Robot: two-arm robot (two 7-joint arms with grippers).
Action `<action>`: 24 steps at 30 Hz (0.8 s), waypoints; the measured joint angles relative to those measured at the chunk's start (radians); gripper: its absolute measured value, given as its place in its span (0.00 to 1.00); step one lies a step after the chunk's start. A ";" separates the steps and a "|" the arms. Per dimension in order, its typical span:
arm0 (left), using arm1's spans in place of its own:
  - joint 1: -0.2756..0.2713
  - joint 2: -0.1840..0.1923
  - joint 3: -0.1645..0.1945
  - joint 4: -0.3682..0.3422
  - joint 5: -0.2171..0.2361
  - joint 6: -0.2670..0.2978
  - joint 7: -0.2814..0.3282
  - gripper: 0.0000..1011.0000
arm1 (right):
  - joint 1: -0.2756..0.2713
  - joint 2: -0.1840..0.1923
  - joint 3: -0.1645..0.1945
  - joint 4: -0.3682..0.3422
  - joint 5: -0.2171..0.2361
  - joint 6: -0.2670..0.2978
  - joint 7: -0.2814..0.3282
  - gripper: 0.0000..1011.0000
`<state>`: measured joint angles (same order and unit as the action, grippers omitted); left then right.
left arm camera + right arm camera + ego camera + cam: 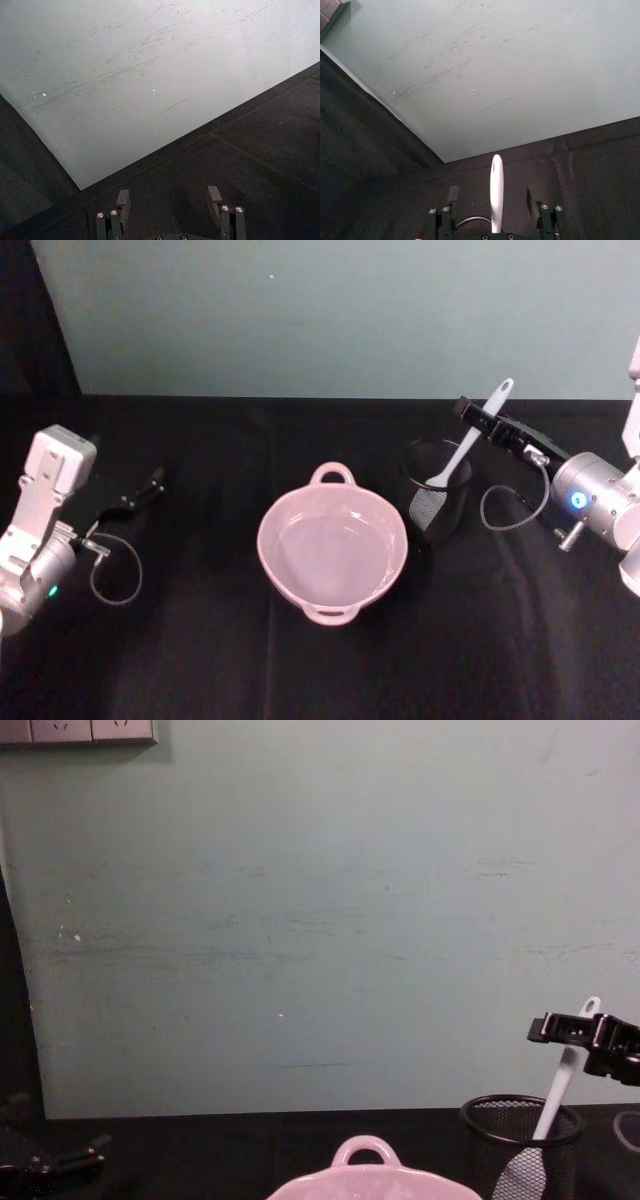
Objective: Use the one hand to pick up the spoon and stir the clear water in the bowl.
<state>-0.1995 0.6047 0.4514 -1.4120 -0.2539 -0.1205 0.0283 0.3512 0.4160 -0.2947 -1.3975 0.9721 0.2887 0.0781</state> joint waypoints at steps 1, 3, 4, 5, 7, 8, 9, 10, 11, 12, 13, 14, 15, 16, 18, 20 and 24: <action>0.000 0.000 0.000 0.000 0.000 0.000 0.000 1.00 | 0.000 0.000 0.000 0.000 0.000 0.001 -0.001 0.83; 0.000 0.000 0.000 0.000 0.000 0.000 0.000 1.00 | 0.000 0.000 0.000 -0.001 0.000 0.001 -0.001 0.79; 0.000 0.000 0.000 0.000 0.000 0.000 0.000 1.00 | 0.000 0.000 0.000 -0.001 0.000 0.002 -0.002 0.74; 0.000 0.000 0.000 0.000 0.000 0.000 0.000 1.00 | 0.000 0.000 0.000 -0.001 0.000 0.002 -0.003 0.74; 0.000 0.000 0.000 0.000 0.000 0.000 0.000 1.00 | 0.000 -0.001 0.001 -0.001 0.000 0.003 -0.004 0.67; 0.000 0.000 0.000 0.000 0.000 0.000 0.000 1.00 | 0.000 -0.001 0.001 -0.001 0.000 0.003 -0.004 0.62; 0.000 0.000 0.000 0.000 0.000 0.000 0.000 1.00 | 0.000 -0.001 0.001 -0.002 0.000 0.003 -0.004 0.60; 0.000 0.000 0.000 0.000 0.000 0.000 0.000 1.00 | 0.000 -0.001 0.001 -0.002 -0.001 0.003 -0.004 0.56; 0.000 0.000 0.000 0.000 0.000 0.000 0.000 1.00 | 0.000 -0.001 0.001 -0.002 -0.001 0.003 -0.004 0.53; 0.000 0.000 0.000 0.000 0.000 0.000 0.000 1.00 | 0.000 -0.001 0.001 -0.002 -0.001 0.003 -0.005 0.50; 0.000 0.000 0.000 0.000 0.000 0.000 0.000 1.00 | 0.000 -0.001 0.001 -0.002 -0.001 0.004 -0.005 0.47; 0.000 0.000 0.000 0.000 0.000 0.000 0.000 1.00 | 0.000 -0.001 0.001 -0.002 -0.001 0.004 -0.005 0.42; 0.000 0.000 0.000 0.000 0.000 0.000 0.000 1.00 | 0.000 -0.001 0.001 -0.002 -0.001 0.004 -0.005 0.40; 0.000 0.000 0.000 0.000 0.000 0.000 0.000 1.00 | 0.000 -0.001 0.001 -0.002 -0.001 0.004 -0.005 0.39; 0.000 0.000 0.000 0.000 0.000 0.000 0.000 1.00 | 0.000 -0.001 0.001 -0.002 -0.001 0.004 -0.005 0.33; 0.000 0.000 0.000 0.000 0.000 0.000 0.000 1.00 | 0.000 -0.001 0.001 -0.003 -0.001 0.004 -0.005 0.24; 0.000 0.000 0.000 0.000 0.000 0.000 0.000 1.00 | 0.000 -0.001 0.001 -0.003 -0.001 0.005 -0.006 0.14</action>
<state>-0.1995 0.6047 0.4513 -1.4120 -0.2539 -0.1205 0.0283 0.3516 0.4152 -0.2941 -1.4004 0.9708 0.2934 0.0724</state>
